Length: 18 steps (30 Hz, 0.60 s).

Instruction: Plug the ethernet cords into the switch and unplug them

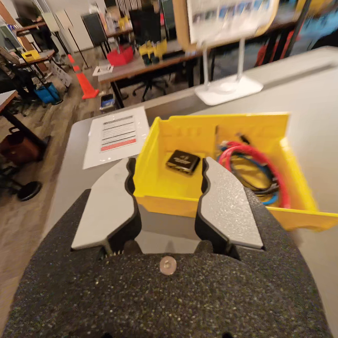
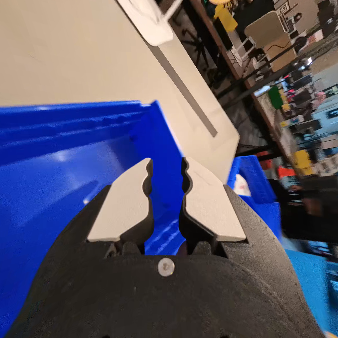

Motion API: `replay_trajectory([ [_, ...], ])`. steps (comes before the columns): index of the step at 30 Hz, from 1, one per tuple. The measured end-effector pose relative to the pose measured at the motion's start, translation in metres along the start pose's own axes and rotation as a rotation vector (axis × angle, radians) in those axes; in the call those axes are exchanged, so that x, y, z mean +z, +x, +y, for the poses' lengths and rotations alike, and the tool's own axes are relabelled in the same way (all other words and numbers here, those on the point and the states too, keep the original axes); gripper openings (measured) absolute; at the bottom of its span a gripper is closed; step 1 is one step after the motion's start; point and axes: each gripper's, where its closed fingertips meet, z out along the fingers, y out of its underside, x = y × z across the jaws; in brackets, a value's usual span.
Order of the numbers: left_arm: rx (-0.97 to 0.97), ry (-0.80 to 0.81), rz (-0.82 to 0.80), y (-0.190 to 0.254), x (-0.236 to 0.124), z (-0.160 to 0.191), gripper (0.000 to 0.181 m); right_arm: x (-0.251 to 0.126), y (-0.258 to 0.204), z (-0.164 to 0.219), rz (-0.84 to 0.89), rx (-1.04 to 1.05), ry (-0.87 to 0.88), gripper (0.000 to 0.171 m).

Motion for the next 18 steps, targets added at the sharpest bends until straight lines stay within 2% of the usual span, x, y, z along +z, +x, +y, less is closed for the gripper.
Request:
replay_trajectory([
  [4,-0.196,0.195,0.026,0.069,-0.028,0.011,0.088,-0.059,-0.066,-0.015,-0.128,0.244,0.228,0.042],
  [5,-0.222,0.210,0.025,0.086,-0.030,0.017,0.092,-0.071,-0.079,-0.019,-0.124,0.244,0.252,0.044],
  [6,-0.230,0.217,0.014,0.101,-0.029,0.024,0.099,-0.083,-0.083,-0.024,-0.033,0.266,0.285,0.059],
  [8,-0.199,0.203,-0.022,0.127,-0.022,0.035,0.110,-0.107,-0.116,-0.048,-0.061,0.264,0.381,0.055],
  [10,-0.129,0.163,-0.067,0.142,-0.009,0.040,0.116,-0.117,-0.136,-0.064,-0.030,0.201,0.394,0.056],
  [13,-0.060,0.111,-0.139,0.147,0.008,0.046,0.117,-0.109,-0.169,-0.082,-0.085,0.193,0.374,0.054],
  [18,-0.067,0.080,-0.158,0.152,0.031,0.061,0.118,-0.053,-0.198,-0.064,-0.070,0.144,0.171,0.061],
])
